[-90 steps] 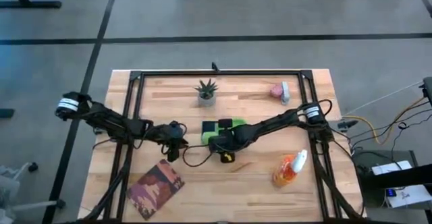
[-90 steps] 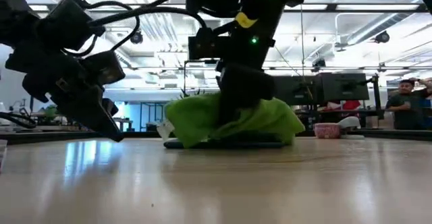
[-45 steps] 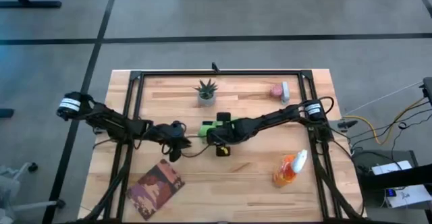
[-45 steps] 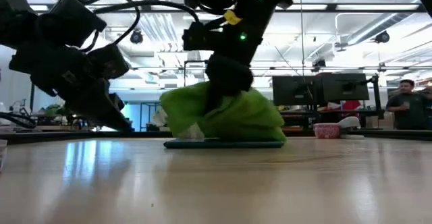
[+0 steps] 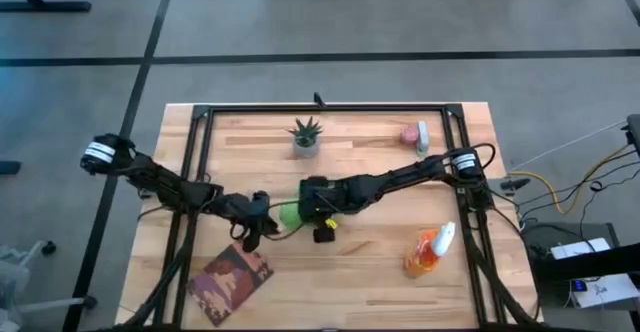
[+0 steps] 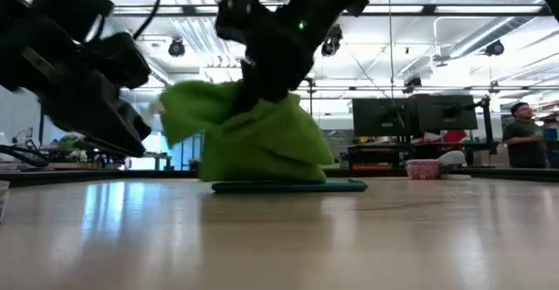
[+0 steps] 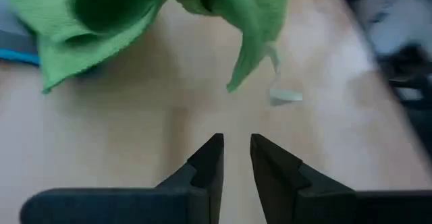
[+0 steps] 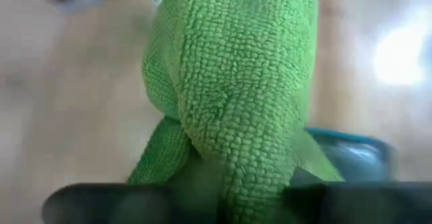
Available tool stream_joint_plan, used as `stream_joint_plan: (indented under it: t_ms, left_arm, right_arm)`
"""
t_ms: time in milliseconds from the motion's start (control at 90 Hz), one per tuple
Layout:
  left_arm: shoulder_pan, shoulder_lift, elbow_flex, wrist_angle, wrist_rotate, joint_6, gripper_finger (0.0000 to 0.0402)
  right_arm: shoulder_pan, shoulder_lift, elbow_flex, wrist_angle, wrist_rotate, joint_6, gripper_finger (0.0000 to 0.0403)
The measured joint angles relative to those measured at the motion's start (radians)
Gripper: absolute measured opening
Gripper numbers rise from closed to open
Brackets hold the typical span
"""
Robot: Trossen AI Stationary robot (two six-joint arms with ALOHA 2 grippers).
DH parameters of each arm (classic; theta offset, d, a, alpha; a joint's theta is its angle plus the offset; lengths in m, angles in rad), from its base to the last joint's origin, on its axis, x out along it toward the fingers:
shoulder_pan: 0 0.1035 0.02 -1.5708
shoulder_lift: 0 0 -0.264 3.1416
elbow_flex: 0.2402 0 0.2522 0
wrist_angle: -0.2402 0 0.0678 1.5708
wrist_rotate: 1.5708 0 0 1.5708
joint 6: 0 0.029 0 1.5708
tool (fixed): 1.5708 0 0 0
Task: Apply microfiber cloth
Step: Wipe the front of the tablet with the microfiber cloth
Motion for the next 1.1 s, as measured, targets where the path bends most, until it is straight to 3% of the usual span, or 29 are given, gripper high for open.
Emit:
stream_joint_plan:
  t_ms: [144,233,478,722,1100]
  left_arm:
    - [-0.082,-0.029,0.000,0.000,0.003,-0.075,0.0059]
    - [-0.123,-0.034,0.000,0.000,0.003,-0.138,0.0059]
    - [-0.252,-0.001,0.000,-0.004,-0.009,-0.341,0.0059]
    - [-0.336,0.055,0.000,-0.023,-0.068,-0.425,0.0059]
    - [-0.336,0.098,0.000,-0.061,-0.121,-0.428,0.0059]
  right_arm:
    - [0.039,0.000,0.000,0.027,-0.193,0.046,0.0004]
    - [0.062,0.001,0.000,0.003,-0.210,0.139,0.0004]
    - [0.081,0.003,-0.046,-0.125,0.053,0.290,0.0003]
    - [0.054,0.005,-0.163,-0.036,0.061,0.361,0.0013]
    - [0.045,-0.011,-0.160,-0.050,0.137,0.338,0.0122]
